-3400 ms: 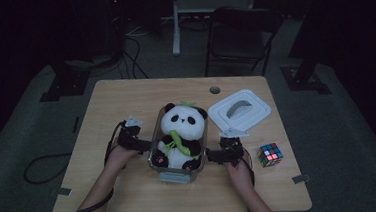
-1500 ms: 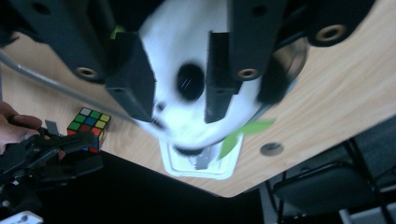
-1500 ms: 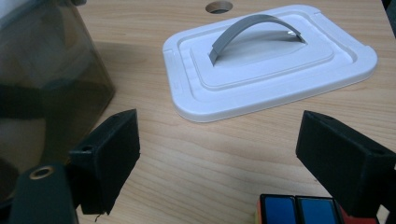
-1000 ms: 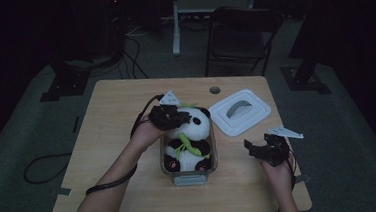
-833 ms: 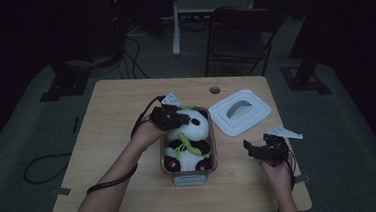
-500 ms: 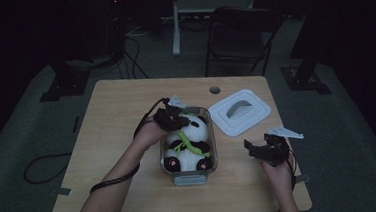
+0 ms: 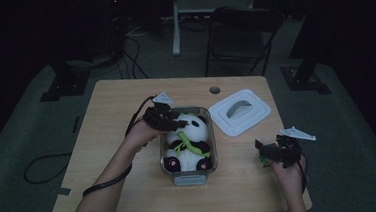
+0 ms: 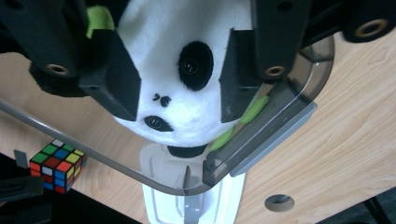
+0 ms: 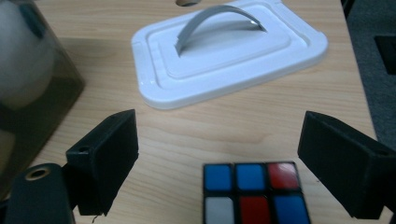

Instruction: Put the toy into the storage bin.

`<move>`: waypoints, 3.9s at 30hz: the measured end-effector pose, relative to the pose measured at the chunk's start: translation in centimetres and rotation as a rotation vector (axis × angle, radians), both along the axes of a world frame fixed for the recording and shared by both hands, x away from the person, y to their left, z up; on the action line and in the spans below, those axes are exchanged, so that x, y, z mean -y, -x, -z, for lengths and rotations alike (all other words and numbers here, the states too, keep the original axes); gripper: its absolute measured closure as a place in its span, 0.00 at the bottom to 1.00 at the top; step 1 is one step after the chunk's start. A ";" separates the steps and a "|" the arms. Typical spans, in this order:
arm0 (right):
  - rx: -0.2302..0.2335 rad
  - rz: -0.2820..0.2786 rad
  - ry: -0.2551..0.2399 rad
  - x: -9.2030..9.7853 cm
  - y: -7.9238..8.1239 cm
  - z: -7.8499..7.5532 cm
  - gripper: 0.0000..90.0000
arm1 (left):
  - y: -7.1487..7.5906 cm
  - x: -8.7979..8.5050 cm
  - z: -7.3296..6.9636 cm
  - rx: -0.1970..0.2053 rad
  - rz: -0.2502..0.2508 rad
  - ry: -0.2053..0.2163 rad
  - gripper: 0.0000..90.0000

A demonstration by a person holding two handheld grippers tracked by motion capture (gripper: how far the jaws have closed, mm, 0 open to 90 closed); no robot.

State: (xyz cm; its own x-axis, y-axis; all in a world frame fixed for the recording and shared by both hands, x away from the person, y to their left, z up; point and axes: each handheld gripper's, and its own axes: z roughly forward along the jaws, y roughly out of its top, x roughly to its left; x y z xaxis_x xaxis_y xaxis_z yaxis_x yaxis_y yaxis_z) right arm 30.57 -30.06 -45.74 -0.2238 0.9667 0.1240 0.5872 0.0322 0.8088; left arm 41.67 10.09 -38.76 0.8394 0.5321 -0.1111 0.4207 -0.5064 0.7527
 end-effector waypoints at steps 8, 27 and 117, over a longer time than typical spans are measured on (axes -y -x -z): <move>-0.020 0.041 0.030 1.3 0.9 0.5 0.13 | 0.5 -1.3 -0.7 -0.007 -0.003 0.049 0.23; -0.132 0.053 0.037 1.4 1.4 3.6 0.13 | 1.5 -5.8 -0.5 0.030 -0.109 0.068 0.00; -0.040 -0.981 0.249 -18.8 0.0 -8.8 0.38 | 3.9 -10.7 8.7 -0.034 -0.175 -0.051 0.01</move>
